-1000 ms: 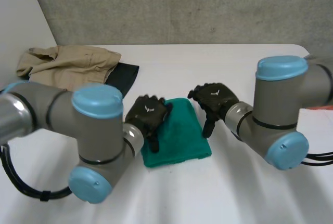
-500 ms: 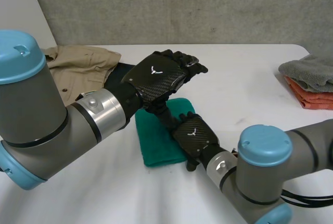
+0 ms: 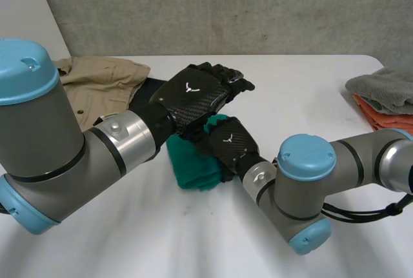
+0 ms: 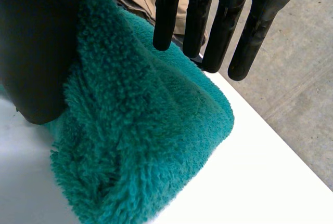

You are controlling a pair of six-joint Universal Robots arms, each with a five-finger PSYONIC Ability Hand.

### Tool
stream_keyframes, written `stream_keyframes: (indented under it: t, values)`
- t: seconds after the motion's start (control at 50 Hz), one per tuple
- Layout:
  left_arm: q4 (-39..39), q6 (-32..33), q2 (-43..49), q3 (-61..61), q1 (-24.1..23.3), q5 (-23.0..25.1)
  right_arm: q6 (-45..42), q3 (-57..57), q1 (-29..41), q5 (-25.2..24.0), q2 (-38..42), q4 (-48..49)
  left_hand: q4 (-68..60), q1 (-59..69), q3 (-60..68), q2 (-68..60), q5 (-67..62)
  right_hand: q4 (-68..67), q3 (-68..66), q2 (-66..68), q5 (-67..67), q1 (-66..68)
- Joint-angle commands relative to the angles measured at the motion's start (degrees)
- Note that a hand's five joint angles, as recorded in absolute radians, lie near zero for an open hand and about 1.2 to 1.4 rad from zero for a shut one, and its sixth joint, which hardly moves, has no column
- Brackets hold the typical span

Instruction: Fold the laundry.

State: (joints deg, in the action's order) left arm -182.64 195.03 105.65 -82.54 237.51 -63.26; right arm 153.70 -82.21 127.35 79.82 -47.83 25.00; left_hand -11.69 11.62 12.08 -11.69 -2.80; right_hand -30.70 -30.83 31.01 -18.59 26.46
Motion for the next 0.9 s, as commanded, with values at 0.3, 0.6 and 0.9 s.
stream_keyframes:
  t: [0.3, 0.6, 0.9]
  values:
    - [-0.1, -0.3, -1.2, 0.2, 2.3, -0.1, -1.3, 0.9, -5.4, 0.0, -3.7, -2.3, 0.8, -0.7, -1.2, 0.8, 1.9, -49.3, -49.2, 49.0, -51.4, 53.5]
    - [-0.3, -2.0, -2.4, 0.1, 3.7, 0.0, -9.4, -9.1, -23.6, -10.3, -12.5, -4.2, 0.6, -0.6, -1.0, 0.6, 1.7, -49.3, -49.2, 49.0, -51.4, 53.5]
    - [-0.3, -2.0, -2.3, 0.2, 4.2, -0.1, -6.6, 10.4, -30.4, -12.2, -13.0, -3.5, 0.3, -0.2, -0.7, 0.3, 1.4, -49.3, -49.2, 49.0, -51.4, 53.5]
